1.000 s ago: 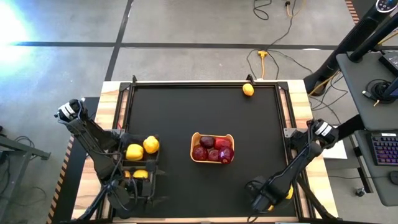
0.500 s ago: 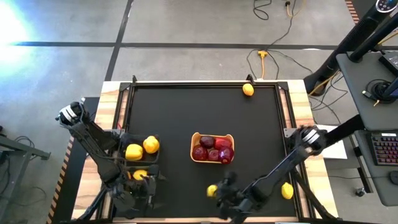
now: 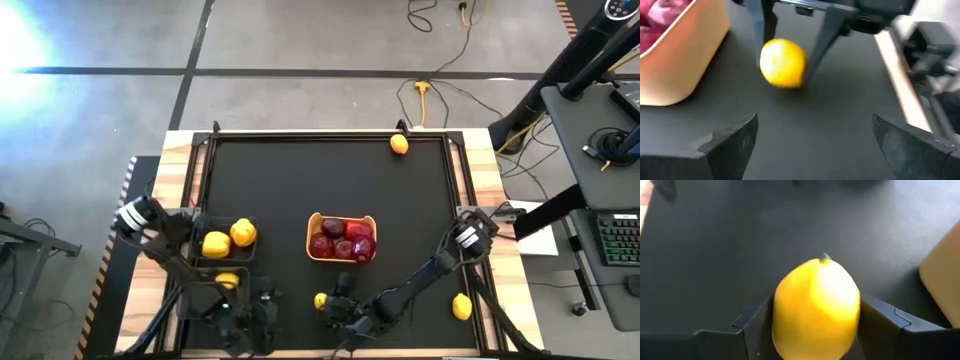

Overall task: Sort produce into baskets
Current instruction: Put the yellow lemon into the bottom black transparent bin

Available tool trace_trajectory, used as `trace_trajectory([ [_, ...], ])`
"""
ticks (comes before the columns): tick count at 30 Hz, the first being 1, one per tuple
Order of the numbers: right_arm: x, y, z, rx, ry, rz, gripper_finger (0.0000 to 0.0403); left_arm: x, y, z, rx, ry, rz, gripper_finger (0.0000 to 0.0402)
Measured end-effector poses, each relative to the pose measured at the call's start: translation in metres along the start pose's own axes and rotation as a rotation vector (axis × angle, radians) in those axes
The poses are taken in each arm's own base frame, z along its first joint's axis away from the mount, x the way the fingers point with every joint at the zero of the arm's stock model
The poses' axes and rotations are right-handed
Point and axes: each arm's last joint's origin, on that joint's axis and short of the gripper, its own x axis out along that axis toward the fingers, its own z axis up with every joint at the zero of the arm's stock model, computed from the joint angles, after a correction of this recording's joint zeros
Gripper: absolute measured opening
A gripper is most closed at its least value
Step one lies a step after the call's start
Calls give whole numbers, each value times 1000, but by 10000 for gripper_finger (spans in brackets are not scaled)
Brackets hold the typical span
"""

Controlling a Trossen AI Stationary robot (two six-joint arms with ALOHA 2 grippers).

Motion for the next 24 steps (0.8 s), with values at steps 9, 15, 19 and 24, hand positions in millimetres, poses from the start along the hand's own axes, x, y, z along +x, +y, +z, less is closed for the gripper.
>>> trace_trajectory([
  [9, 2, 2, -4, -3, 22, 24, 287, 35, 19, 5, -50, 29, 104, 372],
  [15, 2, 1, -4, -7, 23, 23, 318, 41, 20, 11, 42, 25, 34, 372],
  [19, 2, 3, -6, -14, 70, 79, 328, 46, 22, 19, 90, 5, -33, 372],
  [24, 0, 2, -7, 3, 128, 116, 326, 52, 29, 25, 113, -6, -42, 372],
])
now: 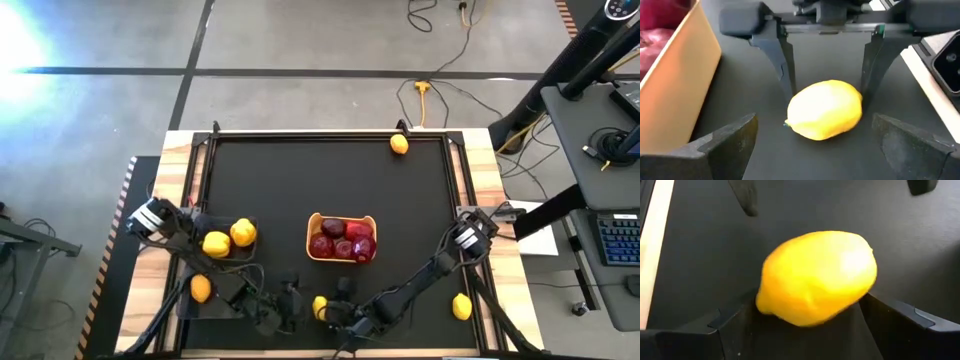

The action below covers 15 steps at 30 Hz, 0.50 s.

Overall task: Sort produce into baskets
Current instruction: Put the yellow lemon into the bottom black transparent bin

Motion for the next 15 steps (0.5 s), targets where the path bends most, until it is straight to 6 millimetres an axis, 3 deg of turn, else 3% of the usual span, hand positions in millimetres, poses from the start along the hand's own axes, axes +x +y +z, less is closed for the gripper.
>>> trace_trajectory([
  [15, -11, -7, -1, 36, 65, -63, 325, 4, 4, 7, 37, -32, -37, 372],
])
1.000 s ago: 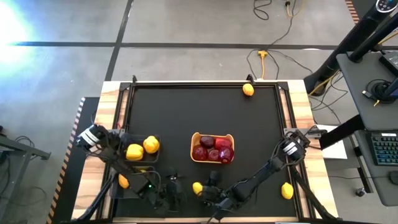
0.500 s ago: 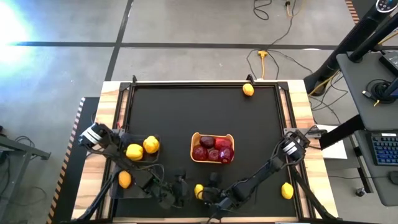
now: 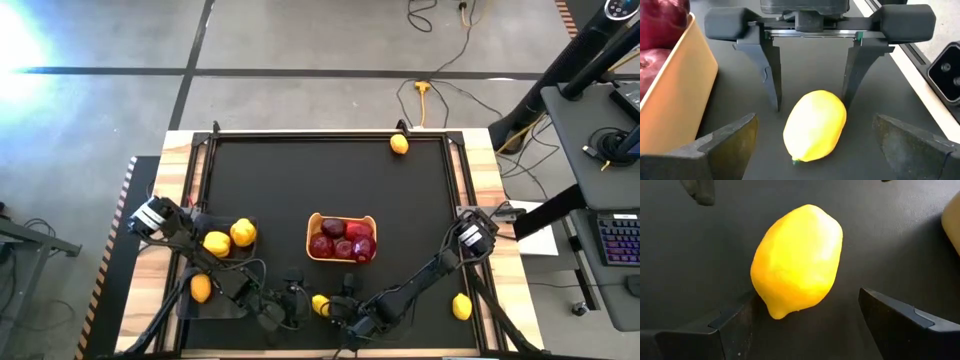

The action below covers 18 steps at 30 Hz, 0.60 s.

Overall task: Sort produce into baskets
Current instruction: Put the yellow lemon into the bottom black transparent bin

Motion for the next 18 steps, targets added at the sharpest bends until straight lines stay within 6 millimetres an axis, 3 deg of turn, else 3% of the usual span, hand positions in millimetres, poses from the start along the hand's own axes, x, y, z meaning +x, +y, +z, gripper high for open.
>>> trace_trajectory([
  [6, -2, 0, 2, 8, -17, -11, 325, 6, 0, -1, -25, -24, 1, 372],
  [13, -2, 0, 2, 8, -17, -11, 325, 40, -1, -27, -34, -17, 34, 372],
  [18, -2, 0, 2, 6, -18, -14, 325, 56, -6, -30, -34, -12, 36, 357],
])
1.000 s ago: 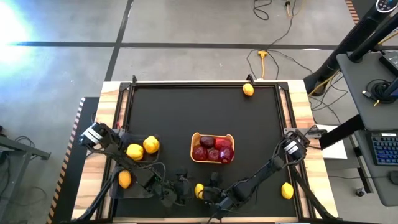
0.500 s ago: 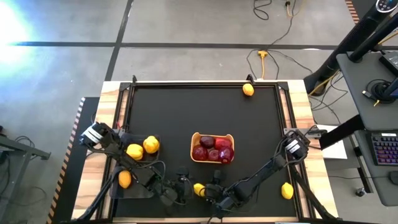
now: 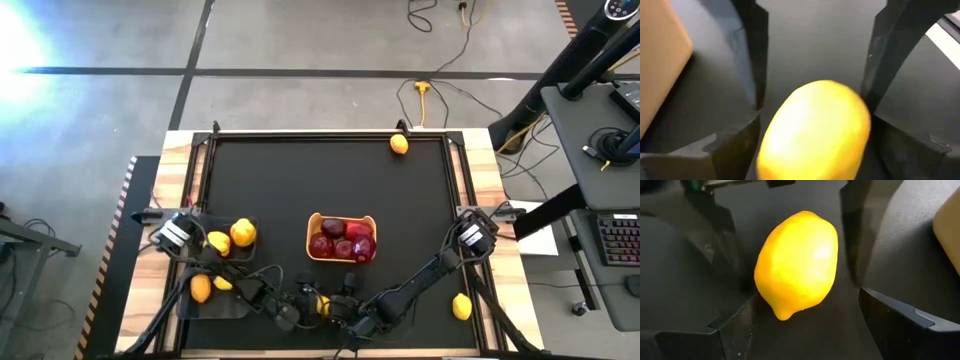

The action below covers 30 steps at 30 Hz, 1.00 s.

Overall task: Sort produce into baskets
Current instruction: Put the yellow lemon into the bottom black transparent bin

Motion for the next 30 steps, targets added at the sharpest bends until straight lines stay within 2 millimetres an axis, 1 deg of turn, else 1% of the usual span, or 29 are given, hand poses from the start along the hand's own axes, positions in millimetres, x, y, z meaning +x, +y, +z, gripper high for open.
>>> trace_trajectory([
  [3, 0, 0, 0, 0, 1, -2, 325, 4, -4, 2, 5, 7, -2, 326],
  [6, -4, 0, -3, -3, 23, -8, 325, 3, -6, 7, 9, 47, 4, 279],
  [9, -19, 0, -1, -4, 34, -16, 325, -6, -10, 15, 52, 98, 8, 225],
  [11, -33, -1, 2, 0, 30, -22, 325, -15, -13, 26, 66, 110, 1, 191],
  [13, -46, 0, 5, -1, 17, -18, 325, -26, -14, 36, 74, 117, -4, 168],
  [14, -52, 0, 6, -4, 15, -19, 325, -32, -15, 41, 77, 123, -8, 167],
  [16, -66, 1, 9, 0, 10, -4, 325, -50, -15, 47, 86, 164, -9, 167],
  [18, -82, -1, 10, 8, 16, 1, 325, -74, -16, 57, 72, 198, -15, 167],
  [20, -97, -1, 11, 36, 17, 14, 325, -107, -19, 66, 51, 247, -36, 167],
  [22, -108, -1, 8, 48, 32, 10, 325, -140, -21, 70, 12, 356, -90, 170],
  [25, -117, 0, 4, 71, 41, 16, 325, -183, -20, 60, -66, 559, -65, 177],
  [27, -119, 1, 2, 78, 43, 18, 325, -209, -20, 54, -120, 646, -19, 177],
  [28, -119, 2, 2, 86, 43, 19, 325, -220, -18, 50, -134, 685, 15, 177],
  [30, -118, 2, 1, 100, 47, 17, 325, -235, -16, 40, -163, 731, 71, 177],
])
